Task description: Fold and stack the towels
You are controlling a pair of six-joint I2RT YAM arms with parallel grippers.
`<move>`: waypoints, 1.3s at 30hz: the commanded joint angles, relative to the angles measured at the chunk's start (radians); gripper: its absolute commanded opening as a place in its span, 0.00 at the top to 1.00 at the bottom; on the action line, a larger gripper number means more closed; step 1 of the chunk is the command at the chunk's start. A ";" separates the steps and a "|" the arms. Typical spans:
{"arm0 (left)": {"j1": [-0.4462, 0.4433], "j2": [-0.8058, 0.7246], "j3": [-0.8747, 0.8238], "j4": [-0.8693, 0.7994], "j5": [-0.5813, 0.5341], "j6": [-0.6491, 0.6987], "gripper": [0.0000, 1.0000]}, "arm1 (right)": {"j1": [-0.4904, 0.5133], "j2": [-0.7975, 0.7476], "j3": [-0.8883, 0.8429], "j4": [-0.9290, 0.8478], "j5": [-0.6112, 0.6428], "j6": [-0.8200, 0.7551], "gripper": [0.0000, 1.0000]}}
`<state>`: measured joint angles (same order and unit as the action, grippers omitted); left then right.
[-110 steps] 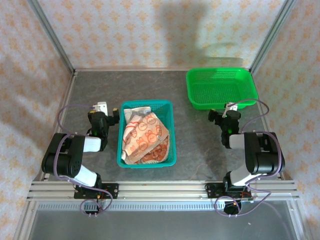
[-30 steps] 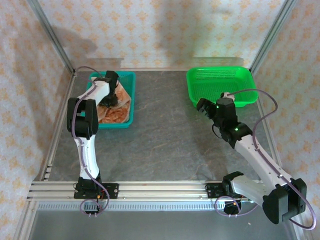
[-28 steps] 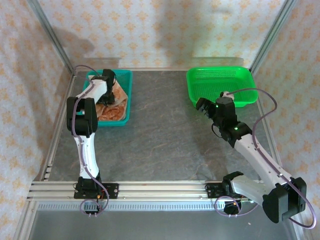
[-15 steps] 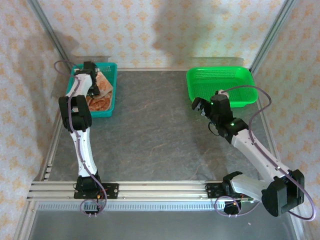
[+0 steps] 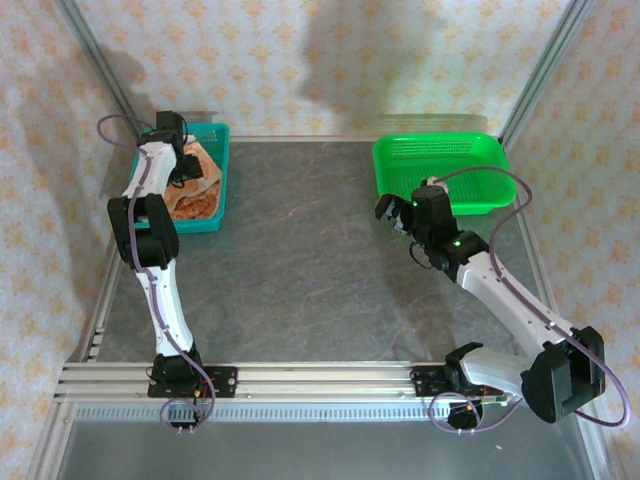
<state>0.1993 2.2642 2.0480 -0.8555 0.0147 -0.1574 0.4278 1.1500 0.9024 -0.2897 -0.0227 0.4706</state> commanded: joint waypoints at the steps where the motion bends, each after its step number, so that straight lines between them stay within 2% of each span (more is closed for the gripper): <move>1: -0.026 0.053 0.063 -0.017 -0.013 0.008 0.31 | 0.006 -0.015 0.006 -0.004 0.007 0.015 0.01; 3: -0.031 0.100 0.098 -0.038 -0.029 0.009 0.32 | 0.005 -0.024 0.004 -0.014 0.007 0.019 0.01; 5: -0.032 0.122 0.100 -0.041 -0.022 0.007 0.40 | 0.007 -0.035 0.001 -0.027 0.013 0.026 0.01; 7: -0.033 0.121 0.090 -0.036 -0.028 0.006 0.55 | 0.009 -0.049 -0.005 -0.031 0.020 0.028 0.01; 11: -0.034 0.088 0.067 -0.024 -0.057 0.006 1.00 | 0.012 -0.062 -0.022 -0.025 0.024 0.036 0.01; 22: -0.034 -0.221 -0.027 -0.058 -0.185 -0.067 1.00 | 0.034 -0.029 -0.032 0.050 0.006 0.049 0.01; 31: -0.060 -0.477 0.025 -0.134 -0.154 -0.095 1.00 | 0.089 0.013 -0.028 0.116 0.019 0.055 0.01; 39: -0.169 -0.621 0.118 -0.137 -0.068 -0.106 1.00 | 0.115 0.029 -0.019 0.140 0.023 0.061 0.01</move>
<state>0.0647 1.6829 2.1189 -0.9600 -0.0933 -0.2424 0.5365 1.1717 0.8833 -0.1829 -0.0219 0.5171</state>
